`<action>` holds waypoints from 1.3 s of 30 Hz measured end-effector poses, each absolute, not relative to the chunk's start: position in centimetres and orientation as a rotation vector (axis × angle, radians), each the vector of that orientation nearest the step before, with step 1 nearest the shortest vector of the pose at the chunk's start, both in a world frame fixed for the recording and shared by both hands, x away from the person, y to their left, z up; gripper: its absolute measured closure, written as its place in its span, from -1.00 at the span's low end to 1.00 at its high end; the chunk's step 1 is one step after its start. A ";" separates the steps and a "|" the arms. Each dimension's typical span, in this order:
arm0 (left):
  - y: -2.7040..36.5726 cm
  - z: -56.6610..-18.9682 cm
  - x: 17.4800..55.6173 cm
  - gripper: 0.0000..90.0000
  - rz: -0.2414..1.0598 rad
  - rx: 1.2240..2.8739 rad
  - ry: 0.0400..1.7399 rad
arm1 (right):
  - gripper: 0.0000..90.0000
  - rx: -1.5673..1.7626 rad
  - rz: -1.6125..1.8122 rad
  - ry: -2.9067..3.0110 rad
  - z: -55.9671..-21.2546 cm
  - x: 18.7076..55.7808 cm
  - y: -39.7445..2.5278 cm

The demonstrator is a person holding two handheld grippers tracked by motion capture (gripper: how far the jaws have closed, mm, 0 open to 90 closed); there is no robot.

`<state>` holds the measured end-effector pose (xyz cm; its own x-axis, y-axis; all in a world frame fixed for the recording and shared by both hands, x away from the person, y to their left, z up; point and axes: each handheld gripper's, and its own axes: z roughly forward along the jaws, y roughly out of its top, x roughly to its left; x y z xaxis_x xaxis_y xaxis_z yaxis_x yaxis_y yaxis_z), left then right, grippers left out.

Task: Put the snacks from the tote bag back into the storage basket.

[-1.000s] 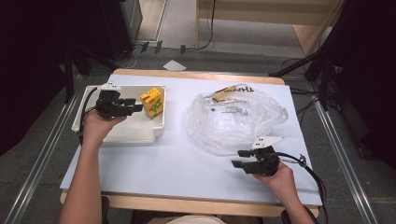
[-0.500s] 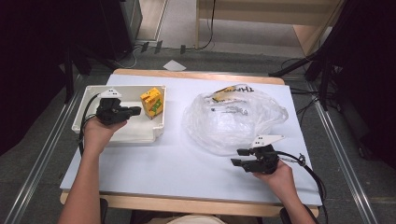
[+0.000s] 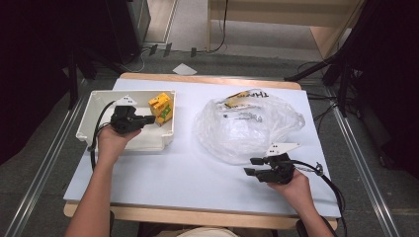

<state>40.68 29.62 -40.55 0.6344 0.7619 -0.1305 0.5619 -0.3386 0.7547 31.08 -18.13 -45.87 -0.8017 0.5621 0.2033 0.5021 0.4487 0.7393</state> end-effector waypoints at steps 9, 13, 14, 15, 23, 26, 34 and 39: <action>28.9 -42.0 41.4 1.00 0.297 2.057 1.051 | 0.16 0.964 1.288 2.616 -46.0 31.1 -18.1; 28.5 -42.4 41.6 1.00 0.315 2.088 1.045 | 0.16 0.962 1.283 2.620 -46.0 31.0 -18.1; 28.5 -42.6 41.7 1.00 0.311 2.083 1.044 | 0.16 0.962 1.282 2.619 -46.0 31.0 -18.1; 28.5 -42.7 41.8 1.00 0.314 2.078 1.048 | 0.16 0.962 1.282 2.617 -46.0 31.0 -18.1; 28.5 -43.5 42.5 1.00 0.292 2.097 1.063 | 0.16 0.983 1.291 2.609 -46.0 31.0 -18.0; 28.4 -43.6 42.7 1.00 0.290 2.104 1.062 | 0.16 0.973 1.282 2.606 -46.0 30.9 -18.1; 28.4 -43.9 43.0 1.00 0.294 2.112 1.062 | 0.17 0.973 1.278 2.612 -46.0 30.8 -18.0; 28.7 -44.0 43.1 1.00 0.299 2.103 1.074 | 0.17 0.972 1.278 2.612 -46.0 30.8 -18.0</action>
<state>43.14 28.67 -44.05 0.6217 0.7741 -0.1197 0.6007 -0.3731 0.7070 30.76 -18.00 -46.00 -0.7965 0.5706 0.1998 0.5080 0.4523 0.7331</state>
